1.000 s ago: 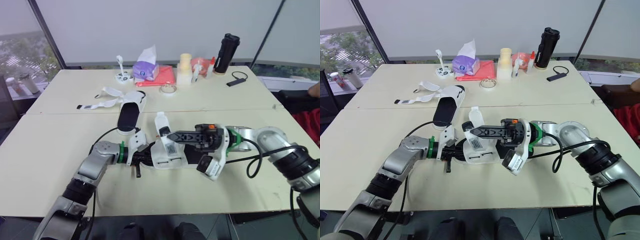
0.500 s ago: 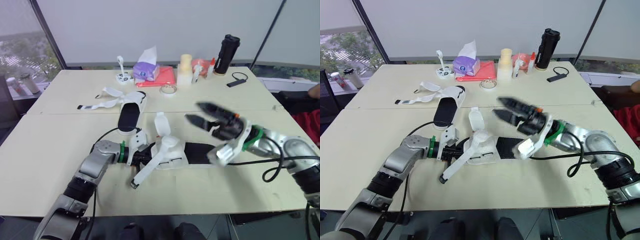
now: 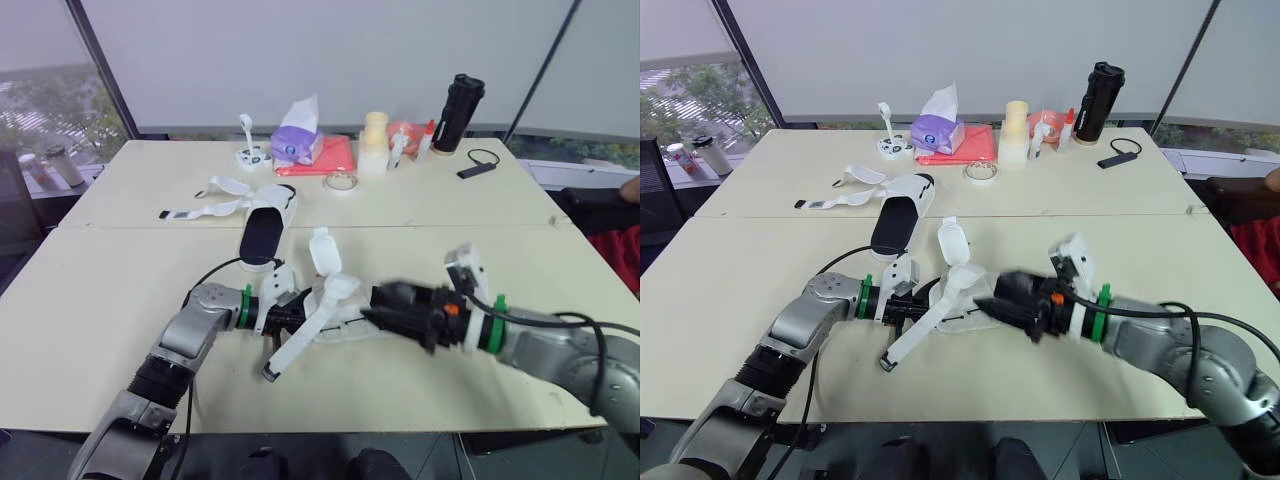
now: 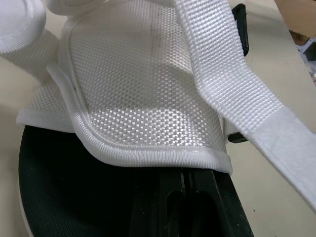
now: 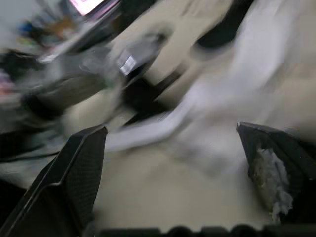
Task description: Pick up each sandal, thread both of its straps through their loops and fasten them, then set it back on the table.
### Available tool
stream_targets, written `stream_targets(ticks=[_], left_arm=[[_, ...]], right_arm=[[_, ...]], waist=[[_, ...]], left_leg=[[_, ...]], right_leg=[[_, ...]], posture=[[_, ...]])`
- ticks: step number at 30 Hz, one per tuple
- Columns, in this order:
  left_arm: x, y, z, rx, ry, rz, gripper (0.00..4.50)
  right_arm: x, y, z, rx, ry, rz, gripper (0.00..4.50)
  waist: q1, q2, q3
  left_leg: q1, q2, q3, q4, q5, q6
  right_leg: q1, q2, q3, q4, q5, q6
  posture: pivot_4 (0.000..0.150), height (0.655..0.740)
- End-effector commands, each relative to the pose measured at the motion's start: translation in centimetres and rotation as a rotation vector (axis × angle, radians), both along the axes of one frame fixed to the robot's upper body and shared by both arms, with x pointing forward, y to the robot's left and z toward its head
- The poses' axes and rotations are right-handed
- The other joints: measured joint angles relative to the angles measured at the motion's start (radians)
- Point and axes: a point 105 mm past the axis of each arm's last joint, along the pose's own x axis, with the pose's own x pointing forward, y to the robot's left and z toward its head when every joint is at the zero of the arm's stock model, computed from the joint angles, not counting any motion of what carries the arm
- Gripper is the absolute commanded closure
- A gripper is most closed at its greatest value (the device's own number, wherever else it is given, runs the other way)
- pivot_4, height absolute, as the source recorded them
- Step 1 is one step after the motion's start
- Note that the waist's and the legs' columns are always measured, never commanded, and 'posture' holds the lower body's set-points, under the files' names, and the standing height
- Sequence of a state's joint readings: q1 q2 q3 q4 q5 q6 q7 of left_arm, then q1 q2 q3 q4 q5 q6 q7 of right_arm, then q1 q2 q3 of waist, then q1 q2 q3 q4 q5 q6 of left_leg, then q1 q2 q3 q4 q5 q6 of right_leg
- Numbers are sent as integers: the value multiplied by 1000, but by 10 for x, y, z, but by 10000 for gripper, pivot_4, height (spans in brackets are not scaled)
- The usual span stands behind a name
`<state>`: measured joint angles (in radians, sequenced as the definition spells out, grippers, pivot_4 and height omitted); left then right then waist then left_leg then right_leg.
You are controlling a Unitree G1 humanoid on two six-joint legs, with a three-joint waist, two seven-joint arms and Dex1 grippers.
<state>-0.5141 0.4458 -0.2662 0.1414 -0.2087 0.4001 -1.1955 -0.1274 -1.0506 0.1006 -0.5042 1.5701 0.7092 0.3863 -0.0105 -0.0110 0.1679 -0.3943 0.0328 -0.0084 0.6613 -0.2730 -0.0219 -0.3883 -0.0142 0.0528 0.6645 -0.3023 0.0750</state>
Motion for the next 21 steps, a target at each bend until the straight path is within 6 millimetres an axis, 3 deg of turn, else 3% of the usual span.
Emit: stream_targets(ticks=[1,10,21], left_arm=[[-4,-5,-6,17,10,-21,45000],[1,-9,-2,9,-21,-19,45000],[5,-10,-1,16,-41,-17,45000]], right_arm=[[-16,10,8,95,115,61,726],[-8,34,-26,118,275,44,726],[3,69,-29,208,376,68,726]], waist=[[-1,0,0],[1,0,0],[-1,0,0]], left_leg=[[0,0,0,0,0,0],[-2,-1,1,1,0,0],[-4,-1,0,1,0,0]], right_leg=[[0,0,0,0,0,0],[-2,2,0,0,0,1],[-4,2,0,0,0,1]], posture=[[1500,7400],[1500,7400],[1500,7400]])
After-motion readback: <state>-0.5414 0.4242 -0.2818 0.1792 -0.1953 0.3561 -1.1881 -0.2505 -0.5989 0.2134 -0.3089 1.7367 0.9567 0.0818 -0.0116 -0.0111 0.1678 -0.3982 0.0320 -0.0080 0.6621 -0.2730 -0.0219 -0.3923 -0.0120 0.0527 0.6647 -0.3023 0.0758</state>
